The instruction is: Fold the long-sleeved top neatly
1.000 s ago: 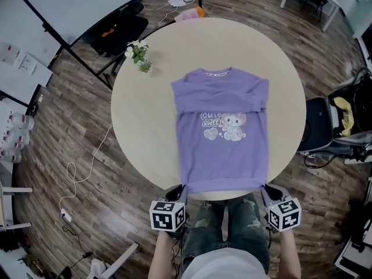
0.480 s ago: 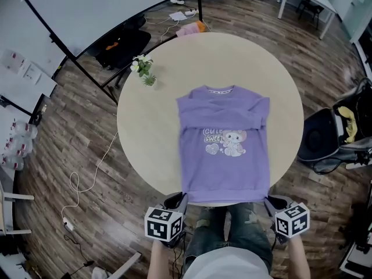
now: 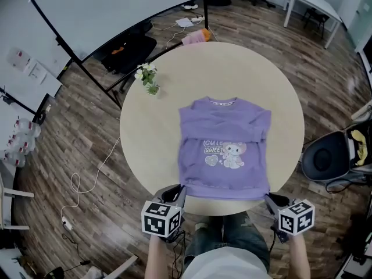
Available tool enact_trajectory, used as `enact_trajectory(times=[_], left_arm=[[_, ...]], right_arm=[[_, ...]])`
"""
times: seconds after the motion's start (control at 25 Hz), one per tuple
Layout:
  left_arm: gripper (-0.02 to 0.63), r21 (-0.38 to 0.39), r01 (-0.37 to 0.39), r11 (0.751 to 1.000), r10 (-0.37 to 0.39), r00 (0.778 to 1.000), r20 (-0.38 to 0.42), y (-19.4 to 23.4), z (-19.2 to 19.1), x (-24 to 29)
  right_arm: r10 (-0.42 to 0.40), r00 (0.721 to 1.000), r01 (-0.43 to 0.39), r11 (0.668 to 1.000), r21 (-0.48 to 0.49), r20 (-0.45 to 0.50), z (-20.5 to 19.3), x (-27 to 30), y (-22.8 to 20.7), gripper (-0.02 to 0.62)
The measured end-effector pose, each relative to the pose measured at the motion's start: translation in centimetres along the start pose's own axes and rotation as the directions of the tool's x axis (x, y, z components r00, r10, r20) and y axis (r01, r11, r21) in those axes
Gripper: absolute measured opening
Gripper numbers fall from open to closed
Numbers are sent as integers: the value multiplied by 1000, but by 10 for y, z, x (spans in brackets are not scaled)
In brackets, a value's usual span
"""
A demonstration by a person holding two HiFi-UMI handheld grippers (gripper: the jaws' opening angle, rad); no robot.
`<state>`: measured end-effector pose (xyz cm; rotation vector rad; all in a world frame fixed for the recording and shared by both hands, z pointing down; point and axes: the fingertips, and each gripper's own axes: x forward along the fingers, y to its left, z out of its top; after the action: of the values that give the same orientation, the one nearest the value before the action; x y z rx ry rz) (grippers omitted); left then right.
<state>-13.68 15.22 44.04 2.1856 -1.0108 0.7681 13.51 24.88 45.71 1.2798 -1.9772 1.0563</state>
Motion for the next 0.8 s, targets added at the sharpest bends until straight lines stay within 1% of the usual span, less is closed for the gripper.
enact_trajectory(times=[0.16,0.32,0.44,0.56,0.8], left_arm=[[34,-3,-18,1000,18,1000,17,7,29,12],[34,2,-42,999,42,999,-4,16,45,29],[34,-8,-53,999,53,998,-23,23,60,40],[34,-13,-69,998,69,997,-27,29,82,55],[34,0,-98,995,98,995,-24,39,124,81]], right_arm=[[28,999,-29,999,19,22,29,3,-13,41],[63,997,-65,997,39,33,53,13,-25,41],[91,995,-93,994,50,49,76,21,-34,41],[120,991,-122,991,46,57,105,29,-46,41],[155,987,-156,988,15,49,149,43,-69,41]])
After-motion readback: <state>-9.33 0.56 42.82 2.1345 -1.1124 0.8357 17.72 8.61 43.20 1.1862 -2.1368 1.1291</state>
